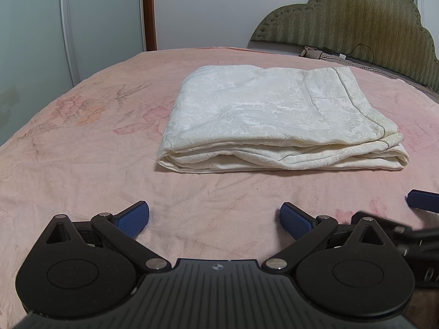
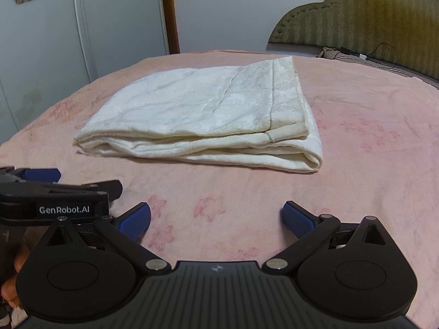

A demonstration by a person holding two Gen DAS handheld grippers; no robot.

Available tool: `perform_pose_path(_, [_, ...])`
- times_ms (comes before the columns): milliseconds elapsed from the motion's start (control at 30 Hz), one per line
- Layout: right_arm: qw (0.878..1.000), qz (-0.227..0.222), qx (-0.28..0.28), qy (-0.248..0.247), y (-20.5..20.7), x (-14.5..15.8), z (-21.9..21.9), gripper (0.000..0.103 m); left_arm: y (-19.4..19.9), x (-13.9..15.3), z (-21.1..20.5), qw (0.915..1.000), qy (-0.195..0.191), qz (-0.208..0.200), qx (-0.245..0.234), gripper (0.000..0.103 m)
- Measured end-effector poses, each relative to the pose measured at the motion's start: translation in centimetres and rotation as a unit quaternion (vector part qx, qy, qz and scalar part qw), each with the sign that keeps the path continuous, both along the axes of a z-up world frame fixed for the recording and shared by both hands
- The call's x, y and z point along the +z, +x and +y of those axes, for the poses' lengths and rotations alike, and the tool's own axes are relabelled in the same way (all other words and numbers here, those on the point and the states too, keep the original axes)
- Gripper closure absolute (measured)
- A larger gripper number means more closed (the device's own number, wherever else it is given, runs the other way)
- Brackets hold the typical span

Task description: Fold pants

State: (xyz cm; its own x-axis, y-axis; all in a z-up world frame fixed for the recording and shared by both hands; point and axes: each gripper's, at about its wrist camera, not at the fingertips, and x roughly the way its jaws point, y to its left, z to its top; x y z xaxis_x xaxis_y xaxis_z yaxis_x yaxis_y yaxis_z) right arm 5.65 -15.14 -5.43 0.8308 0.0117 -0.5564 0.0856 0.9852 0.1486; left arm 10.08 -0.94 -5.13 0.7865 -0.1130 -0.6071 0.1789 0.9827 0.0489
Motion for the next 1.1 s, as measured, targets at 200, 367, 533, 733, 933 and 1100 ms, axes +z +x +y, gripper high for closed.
perform_pose_path(200, [0.999, 0.017, -0.007, -0.028, 0.57, -0.23, 0.49, 0.0, 0.0, 0.01, 0.05, 1.0, -0.001, 0.0, 0.003, 0.0])
perform_pose_path(367, [0.999, 0.017, -0.007, -0.027, 0.48, -0.28, 0.26, 0.0, -0.05, 0.01, 0.0, 1.0, 0.001, 0.0, 0.003, 0.0])
perform_pose_path(533, [0.999, 0.016, -0.007, -0.027, 0.5, -0.27, 0.34, 0.0, -0.05, 0.01, 0.01, 1.0, 0.0, 0.0, 0.003, 0.0])
perform_pose_path(733, [0.999, 0.016, -0.007, -0.027, 0.47, -0.27, 0.35, 0.0, -0.07, 0.0, 0.0, 1.0, 0.001, 0.0, 0.003, 0.0])
perform_pose_path(933, [0.999, 0.012, -0.027, -0.021, 0.33, -0.27, -0.22, 0.0, -0.17, 0.02, 0.01, 0.9999, 0.003, -0.003, 0.009, 0.0])
perform_pose_path(1100, [0.999, 0.018, -0.027, -0.032, 0.62, -0.32, 0.08, 0.0, -0.27, 0.13, 0.42, 0.9997, -0.001, -0.004, 0.023, 0.0])
